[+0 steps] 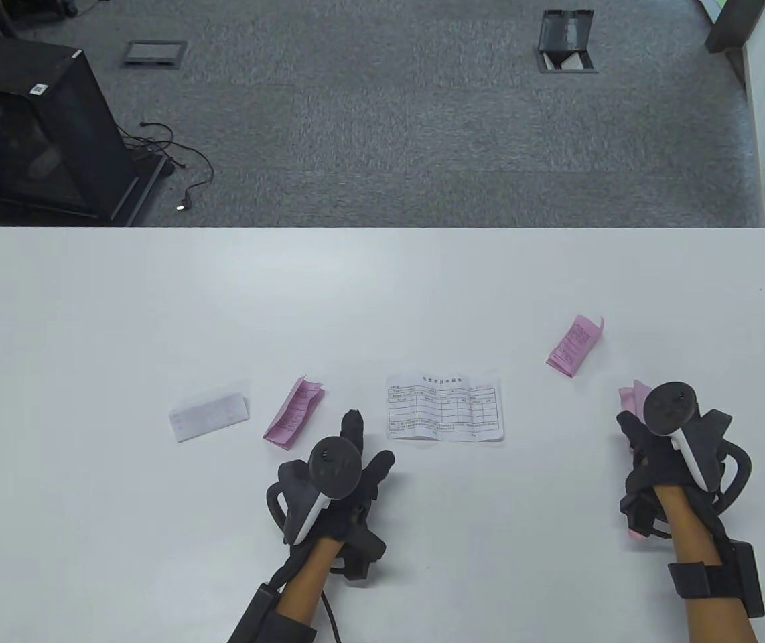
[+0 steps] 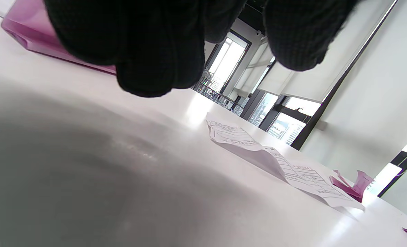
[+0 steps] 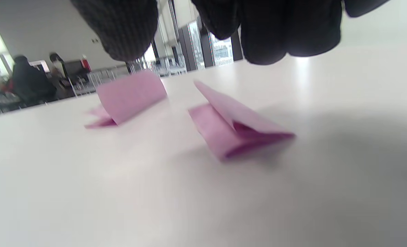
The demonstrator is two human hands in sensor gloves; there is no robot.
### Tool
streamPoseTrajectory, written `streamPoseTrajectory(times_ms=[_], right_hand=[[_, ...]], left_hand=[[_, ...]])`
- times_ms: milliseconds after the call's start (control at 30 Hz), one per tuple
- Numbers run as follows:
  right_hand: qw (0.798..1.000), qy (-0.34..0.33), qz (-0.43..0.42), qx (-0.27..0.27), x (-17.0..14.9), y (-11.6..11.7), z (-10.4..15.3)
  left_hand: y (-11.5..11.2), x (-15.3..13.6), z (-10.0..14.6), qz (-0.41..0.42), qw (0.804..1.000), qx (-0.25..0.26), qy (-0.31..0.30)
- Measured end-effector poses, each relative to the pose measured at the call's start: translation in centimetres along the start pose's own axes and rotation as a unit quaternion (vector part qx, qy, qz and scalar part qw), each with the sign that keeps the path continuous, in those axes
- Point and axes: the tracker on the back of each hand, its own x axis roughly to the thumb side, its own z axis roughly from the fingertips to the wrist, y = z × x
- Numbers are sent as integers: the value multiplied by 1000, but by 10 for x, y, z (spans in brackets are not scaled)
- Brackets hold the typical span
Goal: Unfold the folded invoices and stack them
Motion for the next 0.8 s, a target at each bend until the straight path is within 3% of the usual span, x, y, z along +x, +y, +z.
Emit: streamPoseTrajectory(times_ms=[267, 400, 600, 700, 800], right_hand=[[998, 40, 40, 10, -4, 28, -18], [997, 54, 59, -14, -6, 24, -25], [996, 74, 23, -44, -19, 16, -28], [996, 41, -36, -70, -18, 8, -16], [989, -42, -108, -93, 4, 0, 16]], left_hand=[[-2, -1, 8, 28, 999, -8, -17], [-2, -1, 7, 39, 999, -17, -23], [1, -5, 9, 51, 998, -11, -24], [3, -6, 10, 59, 998, -3, -26], [4, -4, 11, 93, 994, 5, -52]])
